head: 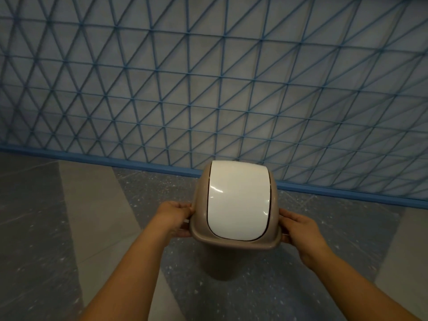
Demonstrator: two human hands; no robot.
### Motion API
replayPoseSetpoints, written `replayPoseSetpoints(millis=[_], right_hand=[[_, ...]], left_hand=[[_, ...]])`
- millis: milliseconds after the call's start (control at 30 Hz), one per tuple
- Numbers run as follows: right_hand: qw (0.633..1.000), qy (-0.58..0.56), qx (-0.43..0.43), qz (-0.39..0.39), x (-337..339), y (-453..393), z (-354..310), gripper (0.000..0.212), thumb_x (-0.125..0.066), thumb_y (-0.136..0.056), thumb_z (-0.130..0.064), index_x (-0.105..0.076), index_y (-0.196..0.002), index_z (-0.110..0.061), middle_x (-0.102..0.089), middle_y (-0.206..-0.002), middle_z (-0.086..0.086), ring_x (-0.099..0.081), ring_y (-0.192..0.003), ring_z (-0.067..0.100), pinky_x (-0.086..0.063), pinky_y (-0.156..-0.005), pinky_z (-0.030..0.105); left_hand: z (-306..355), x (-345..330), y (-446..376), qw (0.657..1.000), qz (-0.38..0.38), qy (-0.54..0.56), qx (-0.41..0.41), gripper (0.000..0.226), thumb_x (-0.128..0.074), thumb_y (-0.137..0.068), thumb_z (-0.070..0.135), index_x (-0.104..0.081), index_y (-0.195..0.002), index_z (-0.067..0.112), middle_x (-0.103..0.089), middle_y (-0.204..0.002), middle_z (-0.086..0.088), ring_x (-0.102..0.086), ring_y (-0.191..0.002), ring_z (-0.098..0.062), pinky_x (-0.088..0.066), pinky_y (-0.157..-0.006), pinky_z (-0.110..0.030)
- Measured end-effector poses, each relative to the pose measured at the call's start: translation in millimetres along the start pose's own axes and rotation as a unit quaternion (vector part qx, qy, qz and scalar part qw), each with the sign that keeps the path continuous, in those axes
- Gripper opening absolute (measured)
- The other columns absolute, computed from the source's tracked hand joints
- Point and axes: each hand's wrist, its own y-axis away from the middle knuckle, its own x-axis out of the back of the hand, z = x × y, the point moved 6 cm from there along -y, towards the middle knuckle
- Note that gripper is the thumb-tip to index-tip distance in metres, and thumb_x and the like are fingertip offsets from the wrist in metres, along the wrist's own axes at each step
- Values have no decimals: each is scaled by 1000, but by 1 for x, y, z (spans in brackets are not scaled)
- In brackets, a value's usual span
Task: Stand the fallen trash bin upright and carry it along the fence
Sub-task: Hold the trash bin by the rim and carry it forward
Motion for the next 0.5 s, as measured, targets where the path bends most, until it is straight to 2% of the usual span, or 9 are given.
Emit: replayPoseSetpoints(millis=[100, 267, 400, 500], right_hand=[[1000, -24, 4, 6, 6, 5, 3, 28, -54, -92, -15, -65, -117, -15, -76, -88, 10, -70, -77, 23, -58, -73, 36], [998, -61, -13, -17, 5, 16, 13, 25, -55, -91, -18, -67, -113, -18, -76, -88, 8, -70, -84, 22, -56, -70, 32], [997, -44, -18, -58, 9, 29, 23, 36, -58, -89, -19, -57, -124, -28, -76, -90, 6, -71, -85, 19, -55, -66, 25], [998, -32, 6, -44, 9, 36, 29, 45, -58, -89, -19, -49, -133, -25, -72, -87, 15, -69, -78, 22, -55, -60, 23]], left_hand=[[1, -9, 0, 1000, -2, 7, -9, 11, -57, -91, 13, -64, -84, 14, -68, -82, -10, -65, -69, -25, -52, -39, -27], [-5, -7, 0, 998, -51, -25, -4, 13, -55, -91, 11, -67, -98, 11, -70, -92, -14, -67, -80, -26, -55, -61, -33], [-9, -4, 8, 992, -117, -42, -1, 18, -56, -89, 6, -66, -102, 14, -72, -96, -14, -68, -87, -26, -55, -71, -32], [-20, -4, 14, 993, -112, -38, -24, 23, -60, -88, 10, -64, -110, 18, -72, -99, -14, -68, -86, -24, -56, -67, -29]])
